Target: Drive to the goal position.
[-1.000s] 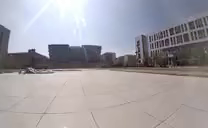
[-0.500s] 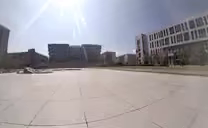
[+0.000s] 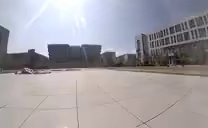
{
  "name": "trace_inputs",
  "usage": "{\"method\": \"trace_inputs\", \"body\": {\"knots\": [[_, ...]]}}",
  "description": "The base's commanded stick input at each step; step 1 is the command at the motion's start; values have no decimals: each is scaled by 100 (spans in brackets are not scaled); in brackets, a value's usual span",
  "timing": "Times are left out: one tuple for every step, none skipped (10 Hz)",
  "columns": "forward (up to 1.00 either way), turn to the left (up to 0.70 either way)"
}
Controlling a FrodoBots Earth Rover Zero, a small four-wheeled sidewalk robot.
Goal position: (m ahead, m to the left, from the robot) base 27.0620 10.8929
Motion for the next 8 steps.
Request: {"method": "trace_inputs", "body": {"knots": [[70, 2], [70, 2], [70, 2], [70, 2], [70, 2], [70, 2], [70, 2], [70, 2]]}}
